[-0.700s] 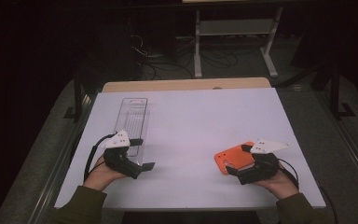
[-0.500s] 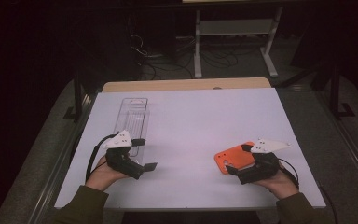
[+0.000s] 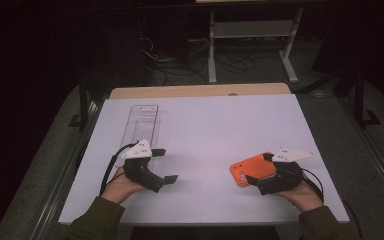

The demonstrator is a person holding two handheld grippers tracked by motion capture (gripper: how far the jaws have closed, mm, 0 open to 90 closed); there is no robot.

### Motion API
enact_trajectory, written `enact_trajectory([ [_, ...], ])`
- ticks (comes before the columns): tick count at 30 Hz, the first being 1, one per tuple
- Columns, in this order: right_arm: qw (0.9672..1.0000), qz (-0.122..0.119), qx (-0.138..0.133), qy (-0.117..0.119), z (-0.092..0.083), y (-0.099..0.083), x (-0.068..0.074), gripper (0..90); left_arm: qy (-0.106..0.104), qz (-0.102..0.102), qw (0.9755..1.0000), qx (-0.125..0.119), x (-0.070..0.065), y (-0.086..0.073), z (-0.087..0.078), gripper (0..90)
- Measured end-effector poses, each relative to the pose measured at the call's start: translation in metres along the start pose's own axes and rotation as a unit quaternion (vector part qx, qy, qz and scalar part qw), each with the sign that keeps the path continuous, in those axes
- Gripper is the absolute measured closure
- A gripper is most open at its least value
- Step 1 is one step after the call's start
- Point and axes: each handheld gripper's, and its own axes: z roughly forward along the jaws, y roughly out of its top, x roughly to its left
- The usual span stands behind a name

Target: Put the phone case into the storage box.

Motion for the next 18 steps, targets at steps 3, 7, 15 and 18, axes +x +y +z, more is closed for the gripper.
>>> enact_trajectory([
  [3,1.0000,0.002,0.001,-0.001,-0.001,0.001,-0.002,0.3,-0.004,0.004,1.0000,0.002,-0.002,0.001,0.003,0.0],
  [7,0.9999,0.011,-0.006,-0.003,-0.003,0.004,-0.007,0.3,-0.009,0.010,0.9999,0.008,-0.004,0.002,0.007,0.0],
  [15,0.9998,0.015,0.000,-0.014,-0.004,0.007,-0.015,0.3,-0.014,0.015,0.9997,0.012,-0.008,0.002,0.015,0.0],
  [18,0.9997,0.017,0.004,-0.017,-0.005,0.009,-0.019,0.3,-0.016,0.015,0.9997,0.010,-0.008,0.003,0.017,0.0],
])
